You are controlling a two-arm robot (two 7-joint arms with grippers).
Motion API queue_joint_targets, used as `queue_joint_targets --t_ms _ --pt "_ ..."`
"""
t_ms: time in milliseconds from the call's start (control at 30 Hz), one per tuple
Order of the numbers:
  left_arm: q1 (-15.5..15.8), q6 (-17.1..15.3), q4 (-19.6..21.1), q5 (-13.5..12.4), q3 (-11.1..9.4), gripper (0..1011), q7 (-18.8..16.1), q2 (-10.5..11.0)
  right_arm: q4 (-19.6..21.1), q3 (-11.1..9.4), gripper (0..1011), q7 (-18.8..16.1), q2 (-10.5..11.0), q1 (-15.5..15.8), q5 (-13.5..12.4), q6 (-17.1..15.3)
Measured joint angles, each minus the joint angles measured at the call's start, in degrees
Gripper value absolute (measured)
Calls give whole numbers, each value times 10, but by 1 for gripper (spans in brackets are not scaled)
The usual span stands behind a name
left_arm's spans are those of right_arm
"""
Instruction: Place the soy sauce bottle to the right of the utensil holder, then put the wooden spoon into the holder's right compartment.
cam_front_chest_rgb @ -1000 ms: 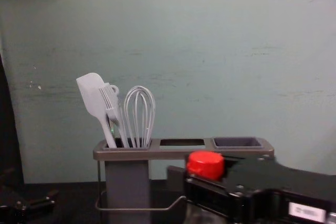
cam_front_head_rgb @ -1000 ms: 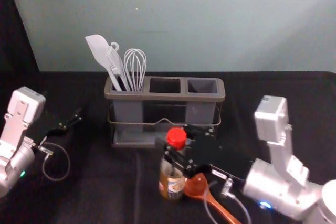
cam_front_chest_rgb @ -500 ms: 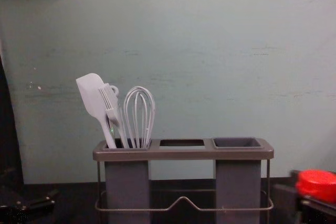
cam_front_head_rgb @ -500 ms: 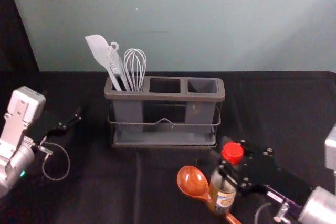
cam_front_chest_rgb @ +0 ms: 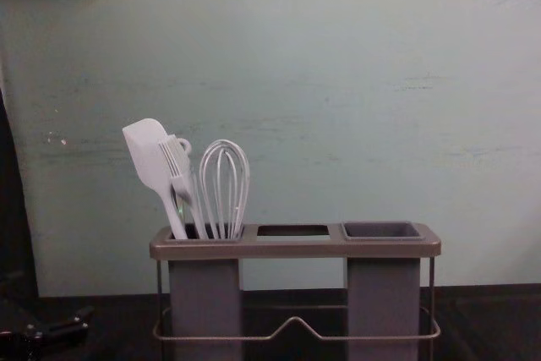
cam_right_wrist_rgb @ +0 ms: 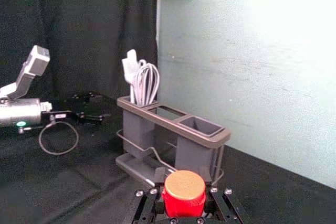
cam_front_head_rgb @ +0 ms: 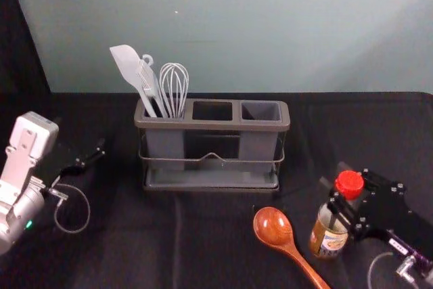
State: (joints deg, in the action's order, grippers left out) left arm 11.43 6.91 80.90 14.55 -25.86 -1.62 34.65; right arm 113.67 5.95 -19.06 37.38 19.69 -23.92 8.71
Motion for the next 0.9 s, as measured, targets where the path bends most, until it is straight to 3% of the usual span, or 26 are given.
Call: queue_joint_targets --t_ms 300,533,900 --pt "0 0 0 0 0 1011 0 0 -18 -30 381 -7 -12 -8 -19 5" --pt "0 0 0 0 0 1012 0 0 -70 -32 381 -27 -29 -63 -38 -5" --pt "0 0 0 0 0 1011 0 0 -170 -5 381 -58 -58 -177 -44 -24"
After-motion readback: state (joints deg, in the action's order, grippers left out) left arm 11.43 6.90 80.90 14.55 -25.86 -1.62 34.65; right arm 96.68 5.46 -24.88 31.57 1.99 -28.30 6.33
